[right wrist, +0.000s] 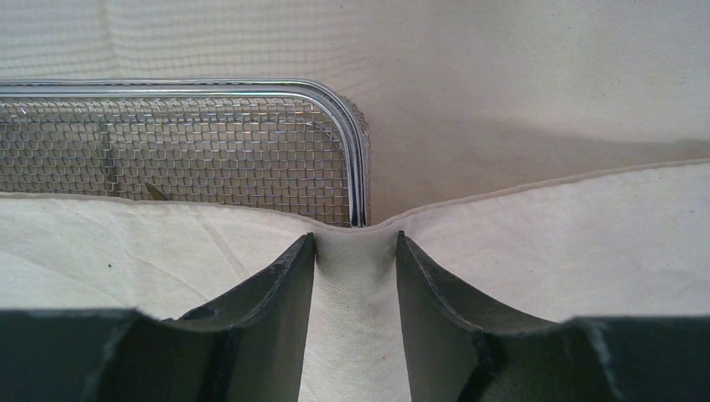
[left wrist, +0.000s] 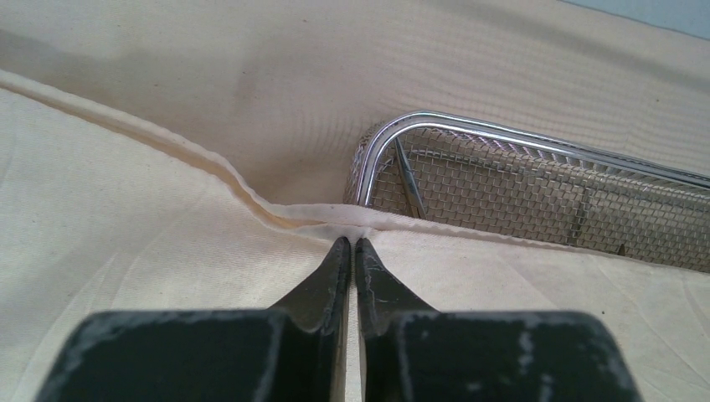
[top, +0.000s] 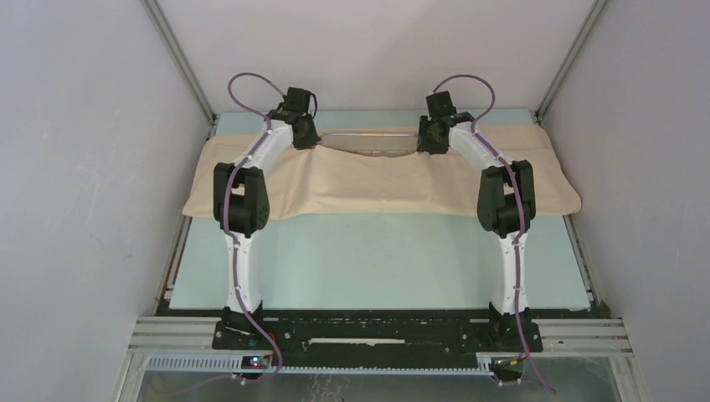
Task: Open and lay out the surgical kit
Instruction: Open the surgical kit at the center of the board.
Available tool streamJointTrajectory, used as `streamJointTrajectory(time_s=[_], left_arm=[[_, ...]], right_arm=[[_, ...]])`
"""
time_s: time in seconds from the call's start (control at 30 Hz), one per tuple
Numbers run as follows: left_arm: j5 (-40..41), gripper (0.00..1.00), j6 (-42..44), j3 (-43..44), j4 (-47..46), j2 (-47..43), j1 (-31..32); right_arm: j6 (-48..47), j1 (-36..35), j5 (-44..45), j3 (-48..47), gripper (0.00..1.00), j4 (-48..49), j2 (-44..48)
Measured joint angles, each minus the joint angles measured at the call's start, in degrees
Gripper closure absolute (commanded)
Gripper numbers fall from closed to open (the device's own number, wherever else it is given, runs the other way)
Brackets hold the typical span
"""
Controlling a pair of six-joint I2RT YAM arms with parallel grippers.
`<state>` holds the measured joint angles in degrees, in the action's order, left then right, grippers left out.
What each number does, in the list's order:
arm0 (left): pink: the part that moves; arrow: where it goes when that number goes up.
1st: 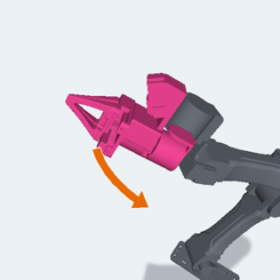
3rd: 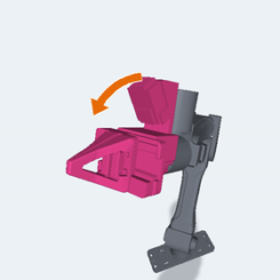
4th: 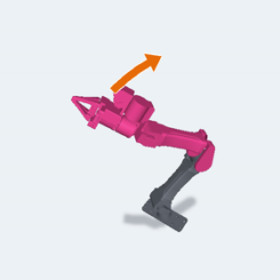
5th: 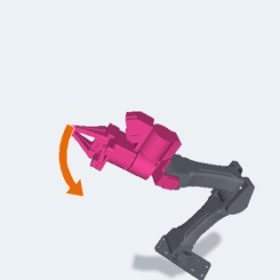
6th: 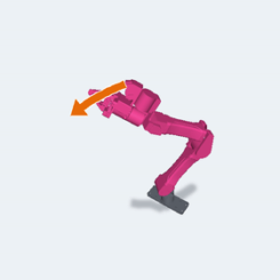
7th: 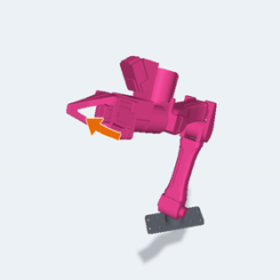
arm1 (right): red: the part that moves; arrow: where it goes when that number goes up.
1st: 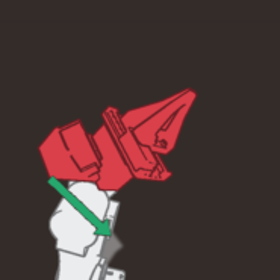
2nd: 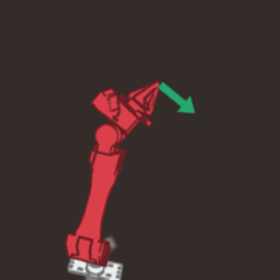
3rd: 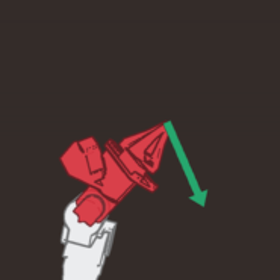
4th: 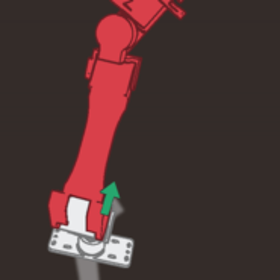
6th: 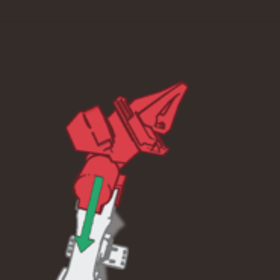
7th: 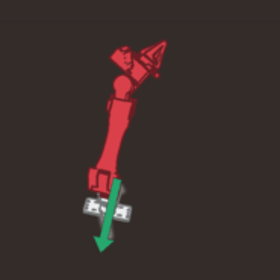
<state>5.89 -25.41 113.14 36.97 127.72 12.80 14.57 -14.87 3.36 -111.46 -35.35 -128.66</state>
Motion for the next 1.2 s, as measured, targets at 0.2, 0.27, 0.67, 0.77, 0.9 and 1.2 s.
streamJointTrajectory(time_s=[0.2,0.27,0.67,0.77,0.9,1.2], left_arm=[[0.0,0.91,0.0,-0.8,-0.5,-0.2,0.0],[0.0,0.92,0.0,-0.9,-0.5,-0.2,0.0],[0.4,0.97,0.4,-0.9,-0.5,-0.8,0.1],[0.4,0.98,0.5,-0.9,-0.5,-1.2,0.1],[0.4,1.00,0.5,-0.9,-0.5,-1.2,0.1],[0.4,1.00,0.5,-0.9,-0.5,-1.2,0.1]], right_arm=[[0.1,0.0,0.0,0.0,0.59,0.0,0.7],[0.1,0.0,0.0,0.0,0.61,0.0,1.1],[0.1,0.0,0.0,0.1,0.71,0.4,2.2],[0.1,0.0,0.1,0.1,0.63,0.4,2.2],[0.1,-0.1,0.7,0.1,0.61,0.3,2.2],[0.1,-0.2,1.1,0.1,0.66,0.2,2.2]])
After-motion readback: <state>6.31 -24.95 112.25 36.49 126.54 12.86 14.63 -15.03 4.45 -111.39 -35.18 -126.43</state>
